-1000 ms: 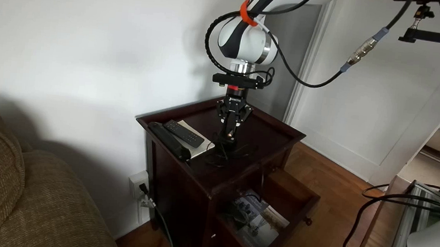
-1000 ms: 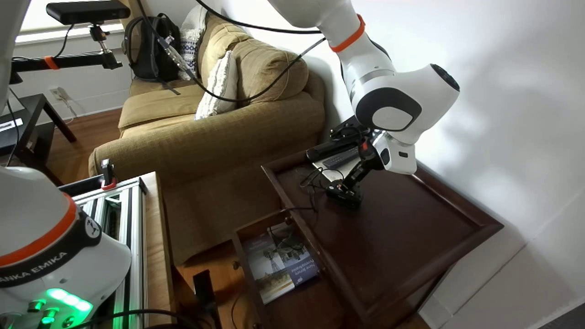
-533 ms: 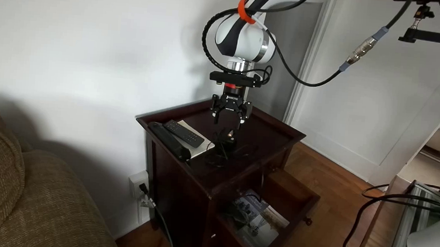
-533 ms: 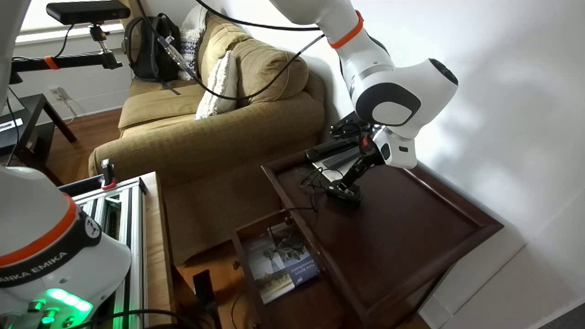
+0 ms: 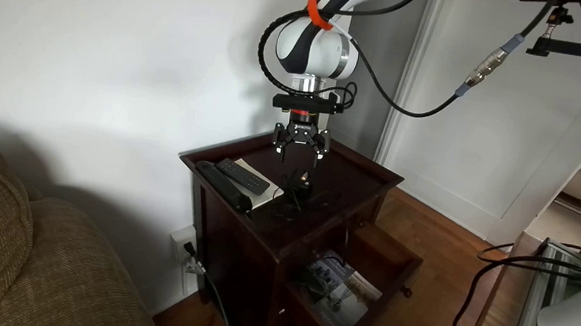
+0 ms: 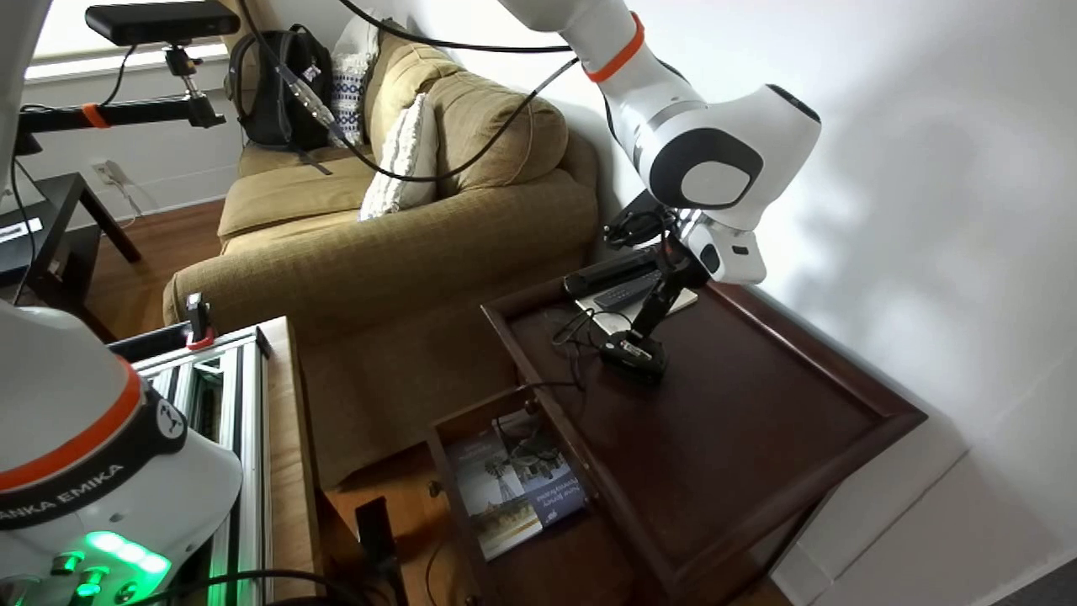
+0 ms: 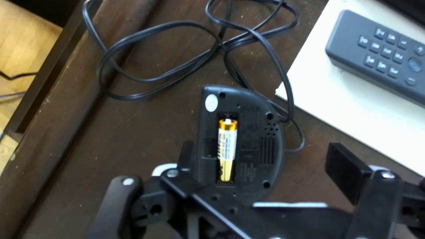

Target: Place the battery on top of the black object

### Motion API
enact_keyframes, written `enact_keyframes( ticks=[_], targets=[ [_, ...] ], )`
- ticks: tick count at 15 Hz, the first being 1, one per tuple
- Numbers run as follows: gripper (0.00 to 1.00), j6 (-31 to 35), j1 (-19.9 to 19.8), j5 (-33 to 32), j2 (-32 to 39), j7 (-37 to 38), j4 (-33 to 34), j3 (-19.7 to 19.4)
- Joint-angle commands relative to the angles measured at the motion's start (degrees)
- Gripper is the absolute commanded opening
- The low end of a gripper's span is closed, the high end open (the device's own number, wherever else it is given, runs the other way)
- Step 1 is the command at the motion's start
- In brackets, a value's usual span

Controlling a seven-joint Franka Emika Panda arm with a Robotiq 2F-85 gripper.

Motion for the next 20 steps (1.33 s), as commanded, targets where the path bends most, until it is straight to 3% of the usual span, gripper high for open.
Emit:
enact_keyframes(
  ticks=[1, 11, 17, 18, 20],
  targets=[
    [1.00, 2.38, 2.43, -6.07, -4.34, -4.66, -3.25, -1.54],
    [1.00, 6.00, 3.44, -14.16, -18.60, -25.65, -14.40, 0.39],
    [1.00, 9.93, 3.07, -16.85, -25.52, -29.18, -21.51, 0.76],
    [1.00, 7.36, 2.81, -15.79, -21.97, -28.12, -16.81, 0.84],
    [1.00, 7.51, 2.77, -15.81, -22.68, -28.14, -17.26, 0.89]
  ],
)
